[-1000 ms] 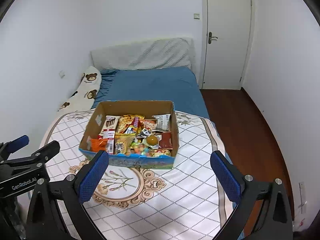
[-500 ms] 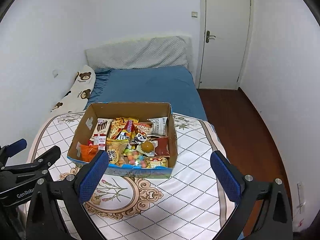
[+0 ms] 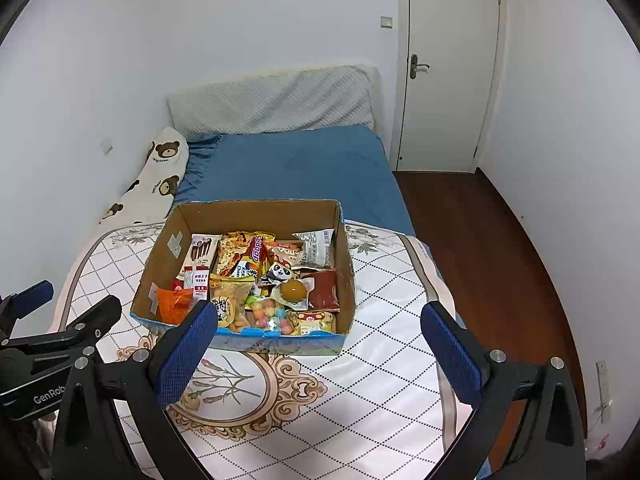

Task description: Organize snacks

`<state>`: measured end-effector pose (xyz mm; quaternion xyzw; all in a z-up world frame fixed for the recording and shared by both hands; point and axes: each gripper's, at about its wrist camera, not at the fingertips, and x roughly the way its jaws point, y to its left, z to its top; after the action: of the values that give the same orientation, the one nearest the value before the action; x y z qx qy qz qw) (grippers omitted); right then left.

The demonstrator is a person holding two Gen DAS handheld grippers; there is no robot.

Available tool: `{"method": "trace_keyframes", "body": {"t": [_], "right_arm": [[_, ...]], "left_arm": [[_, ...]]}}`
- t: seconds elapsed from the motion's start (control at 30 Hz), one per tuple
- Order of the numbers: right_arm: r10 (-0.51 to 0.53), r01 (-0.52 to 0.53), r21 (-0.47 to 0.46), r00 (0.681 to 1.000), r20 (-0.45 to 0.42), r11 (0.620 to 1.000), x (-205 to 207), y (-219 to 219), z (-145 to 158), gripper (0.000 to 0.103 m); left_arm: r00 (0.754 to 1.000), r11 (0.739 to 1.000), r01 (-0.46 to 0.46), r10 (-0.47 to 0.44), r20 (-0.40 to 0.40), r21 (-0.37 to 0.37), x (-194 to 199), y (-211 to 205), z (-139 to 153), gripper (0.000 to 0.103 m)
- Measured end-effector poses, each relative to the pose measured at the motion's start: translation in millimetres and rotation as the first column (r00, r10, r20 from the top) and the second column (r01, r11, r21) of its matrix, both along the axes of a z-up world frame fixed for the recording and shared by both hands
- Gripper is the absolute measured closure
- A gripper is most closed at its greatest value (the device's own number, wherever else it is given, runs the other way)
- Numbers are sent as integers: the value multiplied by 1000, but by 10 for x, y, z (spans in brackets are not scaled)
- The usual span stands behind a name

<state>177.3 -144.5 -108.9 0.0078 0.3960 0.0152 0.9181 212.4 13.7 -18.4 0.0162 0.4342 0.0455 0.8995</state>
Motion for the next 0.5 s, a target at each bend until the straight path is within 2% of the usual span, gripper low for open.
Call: {"method": "trace_keyframes", "body": {"t": [0.5], "right_arm": [[-1,1,-1,1000,-2,1000,-12,8,4,0]], "left_arm": [[1000,1000,-1,1,1,-6,-36,-5,-20,0]]}}
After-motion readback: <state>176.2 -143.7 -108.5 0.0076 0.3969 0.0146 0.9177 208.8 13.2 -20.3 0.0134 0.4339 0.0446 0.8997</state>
